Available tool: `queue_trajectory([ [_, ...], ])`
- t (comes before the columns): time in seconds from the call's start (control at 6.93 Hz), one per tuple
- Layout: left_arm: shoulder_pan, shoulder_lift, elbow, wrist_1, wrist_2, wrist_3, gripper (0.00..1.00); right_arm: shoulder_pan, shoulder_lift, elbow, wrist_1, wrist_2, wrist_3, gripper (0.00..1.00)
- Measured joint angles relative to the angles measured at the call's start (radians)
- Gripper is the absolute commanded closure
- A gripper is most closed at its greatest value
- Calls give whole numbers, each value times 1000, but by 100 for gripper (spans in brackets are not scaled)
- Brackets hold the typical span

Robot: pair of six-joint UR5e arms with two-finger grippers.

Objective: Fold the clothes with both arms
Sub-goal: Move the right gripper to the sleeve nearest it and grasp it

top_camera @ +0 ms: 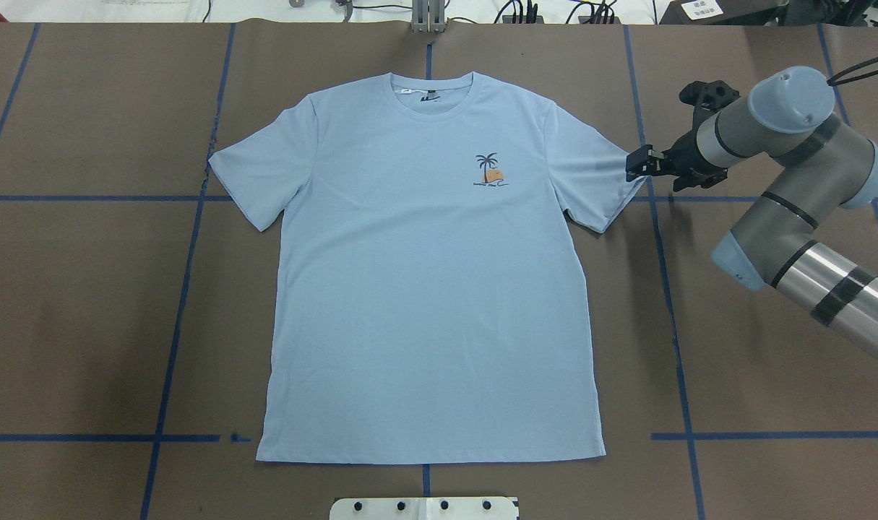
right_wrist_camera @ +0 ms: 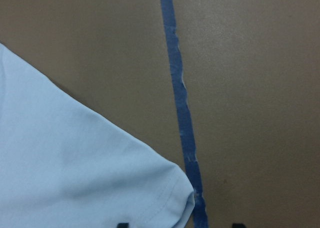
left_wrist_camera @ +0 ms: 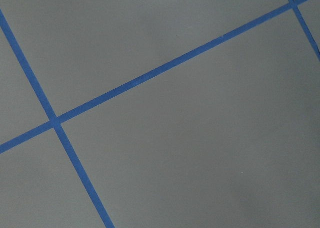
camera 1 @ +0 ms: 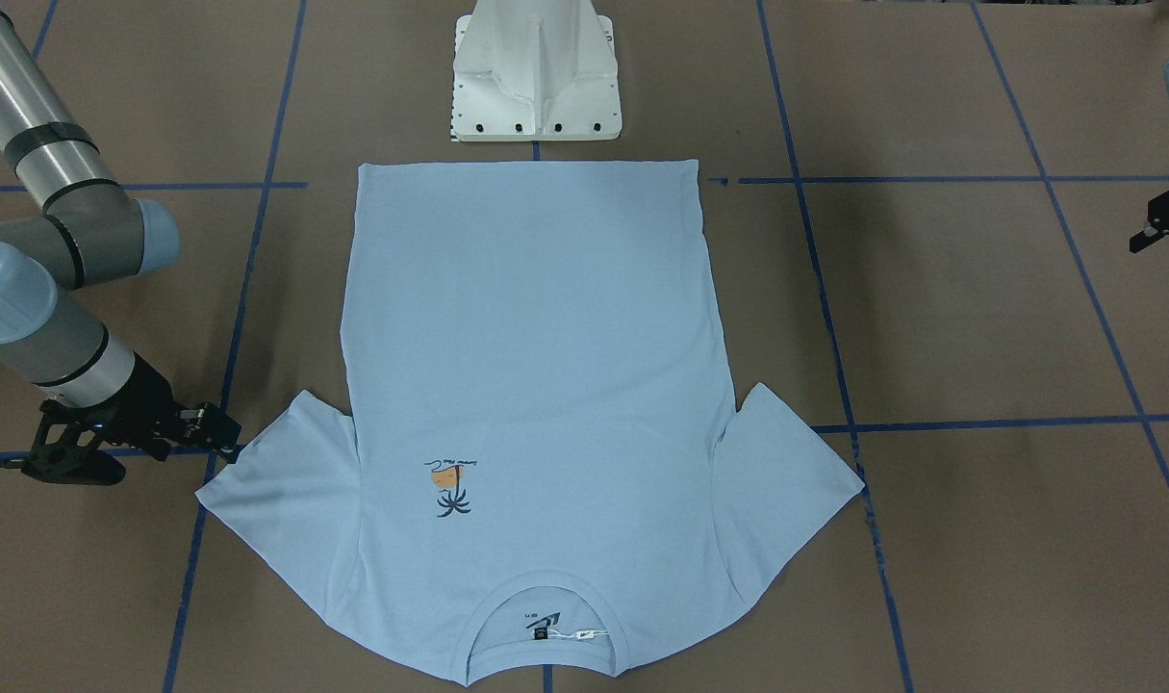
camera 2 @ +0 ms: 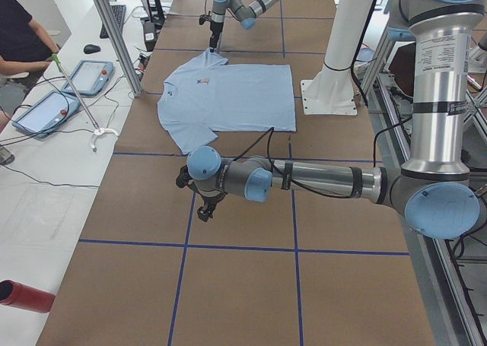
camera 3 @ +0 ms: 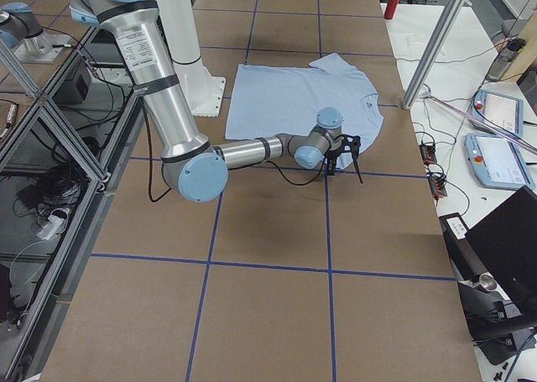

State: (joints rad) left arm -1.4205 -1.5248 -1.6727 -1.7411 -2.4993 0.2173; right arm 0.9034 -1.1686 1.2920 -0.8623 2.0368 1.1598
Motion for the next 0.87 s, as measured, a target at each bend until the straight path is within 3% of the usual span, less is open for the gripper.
queue_trajectory([
  [0.14,0,0,1,0,1,0,0,-1,2,-1,4,-19,0,46],
  [0.43,0,0,2,0,2,1,0,-1,8,-2,6,-55,-4,100],
  [0.87,0,1,3,0,2,1,0,-7,13,6,5,-63,-3,100],
])
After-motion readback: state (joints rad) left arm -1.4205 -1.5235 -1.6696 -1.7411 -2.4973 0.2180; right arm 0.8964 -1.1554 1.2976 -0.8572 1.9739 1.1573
